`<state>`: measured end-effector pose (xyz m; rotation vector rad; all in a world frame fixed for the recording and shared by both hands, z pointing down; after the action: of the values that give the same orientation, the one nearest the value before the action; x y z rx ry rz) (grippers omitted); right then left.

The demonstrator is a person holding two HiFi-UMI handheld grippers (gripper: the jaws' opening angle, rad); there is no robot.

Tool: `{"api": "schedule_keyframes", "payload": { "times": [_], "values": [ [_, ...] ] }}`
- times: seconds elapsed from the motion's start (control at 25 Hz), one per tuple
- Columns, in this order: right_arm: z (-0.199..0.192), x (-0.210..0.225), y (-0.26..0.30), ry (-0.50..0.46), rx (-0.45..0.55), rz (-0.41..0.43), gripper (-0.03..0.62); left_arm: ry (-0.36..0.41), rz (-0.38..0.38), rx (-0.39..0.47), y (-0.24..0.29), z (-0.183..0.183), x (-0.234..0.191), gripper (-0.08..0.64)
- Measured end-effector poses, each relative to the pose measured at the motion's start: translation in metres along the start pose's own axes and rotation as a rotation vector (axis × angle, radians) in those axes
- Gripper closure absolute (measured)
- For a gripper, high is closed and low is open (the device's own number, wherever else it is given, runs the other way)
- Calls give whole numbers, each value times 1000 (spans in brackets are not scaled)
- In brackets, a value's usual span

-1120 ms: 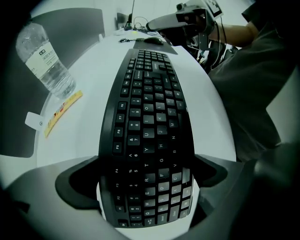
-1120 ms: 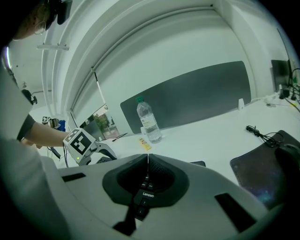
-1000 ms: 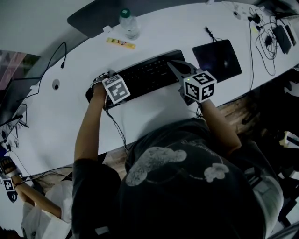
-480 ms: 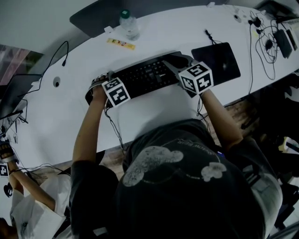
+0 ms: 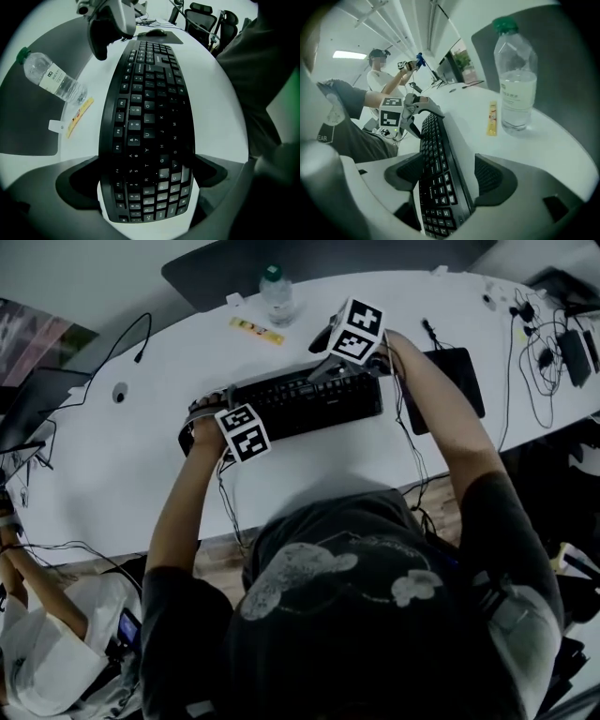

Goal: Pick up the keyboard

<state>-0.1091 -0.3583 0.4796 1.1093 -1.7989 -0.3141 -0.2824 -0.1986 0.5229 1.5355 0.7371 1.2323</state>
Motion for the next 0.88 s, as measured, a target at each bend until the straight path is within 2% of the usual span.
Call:
{"api": "schedule_keyframes", "payload": {
  "times": [0.24, 0.36, 0.48, 0.76, 0.88],
  "values": [
    [4, 25, 37, 80, -219, 235, 245, 0, 32, 1, -2, 1, 2, -29],
    [-2, 34, 58, 113, -305, 327, 270, -2, 34, -1, -2, 0, 3, -29],
    [-3, 42, 68, 125, -349, 371, 343, -2, 29, -6, 0, 0, 1, -29],
    [-8, 38, 80, 149, -470, 496, 456, -1, 45, -14, 1, 1, 4, -28],
    [-8, 38, 80, 168, -469, 519, 477, 1, 57, -13, -1, 1, 4, -29]
  ]
}}
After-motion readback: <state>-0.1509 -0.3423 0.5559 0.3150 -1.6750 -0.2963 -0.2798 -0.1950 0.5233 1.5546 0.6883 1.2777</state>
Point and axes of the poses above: the fingertips, and each gripper's own axes: y forward along the fingers, x to its right, z out of its top, the point moved 10 cm from there along -y, backward along the fingers, and after that the axes turned 13 degrees about z, right-handed, at the moved point
